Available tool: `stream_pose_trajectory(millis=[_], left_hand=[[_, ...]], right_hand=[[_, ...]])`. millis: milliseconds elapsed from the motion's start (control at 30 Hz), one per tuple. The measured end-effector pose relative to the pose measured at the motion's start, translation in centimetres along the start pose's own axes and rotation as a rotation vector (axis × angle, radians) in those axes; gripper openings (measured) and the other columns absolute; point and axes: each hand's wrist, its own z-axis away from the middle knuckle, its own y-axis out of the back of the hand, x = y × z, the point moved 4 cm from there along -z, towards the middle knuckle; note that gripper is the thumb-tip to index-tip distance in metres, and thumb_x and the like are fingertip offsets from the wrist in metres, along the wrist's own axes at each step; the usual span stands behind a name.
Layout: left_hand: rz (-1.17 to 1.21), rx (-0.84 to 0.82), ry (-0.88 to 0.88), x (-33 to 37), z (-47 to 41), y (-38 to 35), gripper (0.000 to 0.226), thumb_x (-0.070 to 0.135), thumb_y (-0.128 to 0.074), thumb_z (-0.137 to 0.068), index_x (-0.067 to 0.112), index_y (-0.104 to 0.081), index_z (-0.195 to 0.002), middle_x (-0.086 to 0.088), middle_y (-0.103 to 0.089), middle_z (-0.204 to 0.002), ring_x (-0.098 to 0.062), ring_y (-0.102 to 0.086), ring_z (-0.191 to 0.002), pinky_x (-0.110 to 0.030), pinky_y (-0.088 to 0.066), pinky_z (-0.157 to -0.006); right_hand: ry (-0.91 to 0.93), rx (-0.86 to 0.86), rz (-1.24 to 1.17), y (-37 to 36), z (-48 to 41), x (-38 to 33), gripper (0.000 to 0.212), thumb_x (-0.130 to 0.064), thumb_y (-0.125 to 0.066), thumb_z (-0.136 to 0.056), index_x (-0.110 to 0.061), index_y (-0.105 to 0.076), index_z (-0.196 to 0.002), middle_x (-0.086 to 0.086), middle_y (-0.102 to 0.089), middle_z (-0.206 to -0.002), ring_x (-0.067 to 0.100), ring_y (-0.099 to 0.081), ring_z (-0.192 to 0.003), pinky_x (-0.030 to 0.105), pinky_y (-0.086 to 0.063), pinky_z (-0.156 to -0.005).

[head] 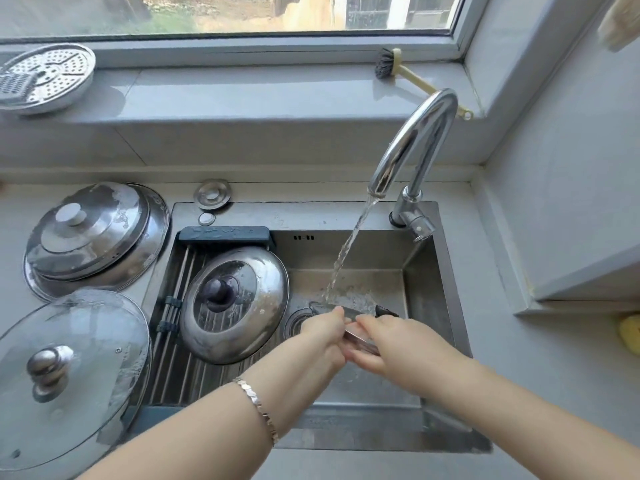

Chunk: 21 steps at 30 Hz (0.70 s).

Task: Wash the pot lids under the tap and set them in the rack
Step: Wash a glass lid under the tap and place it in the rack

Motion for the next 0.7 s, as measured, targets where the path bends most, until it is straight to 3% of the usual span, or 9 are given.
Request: stream_pose_trajectory(millis=[67,133,200,233,300,400,533,600,700], left_hand=[[0.029,-0.008,0.020,-0.3,0.6,-0.8,0.026,0.016,-0.039,-0.101,-0.003,-0.051,-0.089,-0.018,-0.056,-0.079,-0.027,-0.060,-0.057,-0.037,-0.051,-0.052],[0.054,-0.059,0.045,-0.2,1.6,-1.7,0.022,0.012,-0.035,-0.101,-0.004,-0.050,-0.108,-0.017,-0.054,-0.078,-0.026,-0.065,-0.056,-0.034,-0.053,-0.041],[0.085,-0.114,0.079,0.1,3.0,-2.4,0.032,0.013,-0.032,-0.102,-0.008,-0.042,-0.124,-0.022,-0.058,-0.092,-0.030,-0.069,-0.091,-0.034,-0.055,-0.051],[0.097,-0.160,0.087,0.5,3.9,-2.7,0.034,0.017,-0.033,-0.102,-0.011,-0.043,-0.119,-0.026,-0.058,-0.101,-0.034,-0.062,-0.106,-0.035,-0.056,-0.056],[0.040,-0.227,0.097,1.1,4.6,-2.7,0.044,0.031,-0.038,-0.100,-0.010,-0.045,-0.112,-0.029,-0.054,-0.113,-0.039,-0.056,-0.111,-0.041,-0.054,-0.074],[-0.155,-0.187,0.096,1.4,3.4,-0.7,0.069,0.052,-0.042,-0.093,0.002,-0.031,-0.140,-0.023,-0.029,-0.148,-0.038,-0.037,-0.133,-0.054,-0.044,-0.091],[-0.333,0.038,0.046,-0.1,1.3,3.4,0.067,0.050,-0.049,-0.090,0.018,-0.029,-0.145,-0.009,-0.019,-0.155,-0.030,-0.022,-0.141,-0.054,-0.031,-0.106],[-0.304,0.015,0.096,-1.3,0.3,4.6,0.073,0.054,-0.050,-0.087,0.014,-0.029,-0.144,-0.013,-0.029,-0.151,-0.033,-0.031,-0.137,-0.050,-0.031,-0.106],[-0.076,-0.212,0.158,-1.6,-0.3,4.5,0.072,0.062,-0.048,-0.084,0.006,-0.044,-0.130,-0.019,-0.062,-0.116,-0.036,-0.063,-0.099,-0.045,-0.050,-0.080]], right_hand=[[0.062,-0.010,0.109,0.5,0.2,0.5,0.045,-0.050,-0.034,-0.093,-0.016,-0.043,-0.120,0.010,-0.061,-0.106,0.031,-0.061,-0.093,0.032,-0.036,-0.066],[0.112,-0.054,0.221,1.0,0.5,0.8,0.035,-0.026,-0.039,-0.095,-0.014,-0.039,-0.127,0.010,-0.059,-0.104,0.033,-0.058,-0.092,0.032,-0.033,-0.062],[0.120,-0.072,0.302,1.7,0.7,1.3,0.037,-0.005,-0.039,-0.090,-0.012,-0.037,-0.126,0.011,-0.051,-0.092,0.033,-0.056,-0.087,0.029,-0.026,-0.051],[0.106,-0.074,0.316,2.1,0.7,1.6,0.034,-0.001,-0.039,-0.088,-0.012,-0.038,-0.120,0.012,-0.051,-0.092,0.032,-0.057,-0.088,0.030,-0.025,-0.051],[0.014,-0.070,0.264,3.3,0.6,2.6,0.019,-0.001,-0.039,-0.089,-0.015,-0.034,-0.101,0.014,-0.058,-0.100,0.032,-0.058,-0.089,0.032,-0.029,-0.059],[-0.193,-0.013,0.014,4.3,0.1,6.0,0.009,-0.008,-0.042,-0.090,-0.010,-0.035,-0.094,0.016,-0.060,-0.097,0.031,-0.051,-0.076,0.035,-0.038,-0.062],[-0.405,0.102,-0.562,4.2,0.2,10.2,0.020,0.000,-0.038,-0.089,-0.011,-0.048,-0.102,0.017,-0.065,-0.081,0.033,-0.065,-0.066,0.042,-0.056,-0.063],[-0.501,0.097,-0.918,4.0,0.7,11.3,0.026,0.008,-0.037,-0.090,-0.012,-0.048,-0.104,0.020,-0.065,-0.075,0.029,-0.065,-0.053,0.034,-0.055,-0.051],[-0.550,0.087,-1.213,3.2,1.2,12.0,0.028,0.012,-0.040,-0.090,-0.009,-0.048,-0.107,0.022,-0.069,-0.071,0.028,-0.068,-0.050,0.032,-0.056,-0.047]])
